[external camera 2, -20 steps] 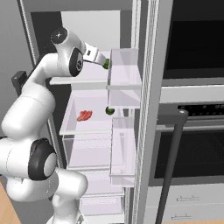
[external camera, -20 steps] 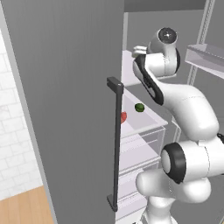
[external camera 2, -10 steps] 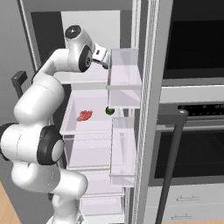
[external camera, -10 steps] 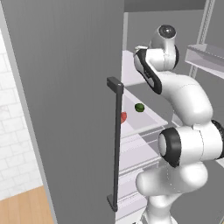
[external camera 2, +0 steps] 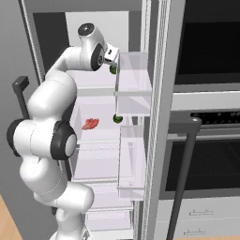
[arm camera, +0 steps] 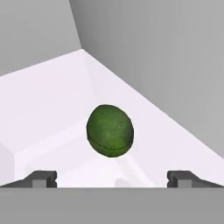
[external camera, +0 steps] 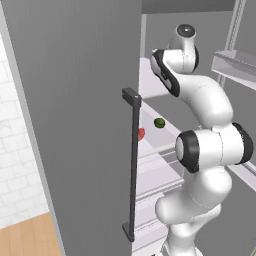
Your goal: Place one avocado and one steak in each tupperware on the nearby counter, to pack two identical lunches.
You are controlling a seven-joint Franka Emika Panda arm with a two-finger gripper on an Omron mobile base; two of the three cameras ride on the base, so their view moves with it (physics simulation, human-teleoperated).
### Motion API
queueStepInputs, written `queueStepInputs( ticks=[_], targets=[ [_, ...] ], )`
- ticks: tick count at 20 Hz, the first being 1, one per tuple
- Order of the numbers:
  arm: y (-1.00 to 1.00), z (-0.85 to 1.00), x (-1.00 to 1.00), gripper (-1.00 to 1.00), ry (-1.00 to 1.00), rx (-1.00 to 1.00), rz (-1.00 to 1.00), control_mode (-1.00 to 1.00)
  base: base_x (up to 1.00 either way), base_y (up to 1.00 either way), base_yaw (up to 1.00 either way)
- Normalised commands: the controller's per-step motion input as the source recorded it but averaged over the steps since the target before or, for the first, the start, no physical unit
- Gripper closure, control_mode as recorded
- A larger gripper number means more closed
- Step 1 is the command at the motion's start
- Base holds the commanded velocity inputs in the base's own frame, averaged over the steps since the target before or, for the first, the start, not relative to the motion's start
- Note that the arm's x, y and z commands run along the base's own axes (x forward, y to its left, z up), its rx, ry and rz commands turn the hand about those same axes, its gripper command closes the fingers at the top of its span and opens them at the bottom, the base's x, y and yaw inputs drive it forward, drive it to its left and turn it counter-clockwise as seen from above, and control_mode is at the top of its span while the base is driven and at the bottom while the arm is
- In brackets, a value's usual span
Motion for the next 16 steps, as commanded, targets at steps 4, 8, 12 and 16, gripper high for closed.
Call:
queueStepInputs(
  ticks=[4,8,12,16],
  targets=[
    [-0.04,-0.38,0.41,-1.00,-0.03,0.00,0.00,-1.00,0.00,0.00,0.00],
    [-0.13,-0.34,0.27,-1.00,-0.03,0.00,0.00,-1.00,0.00,0.00,0.00],
    [-0.17,-0.15,0.38,-1.00,0.00,0.00,0.00,-1.00,0.00,0.00,0.00],
    [-0.07,-0.01,0.46,-1.00,0.00,0.00,0.00,-1.00,0.00,0.00,0.00]
  ],
)
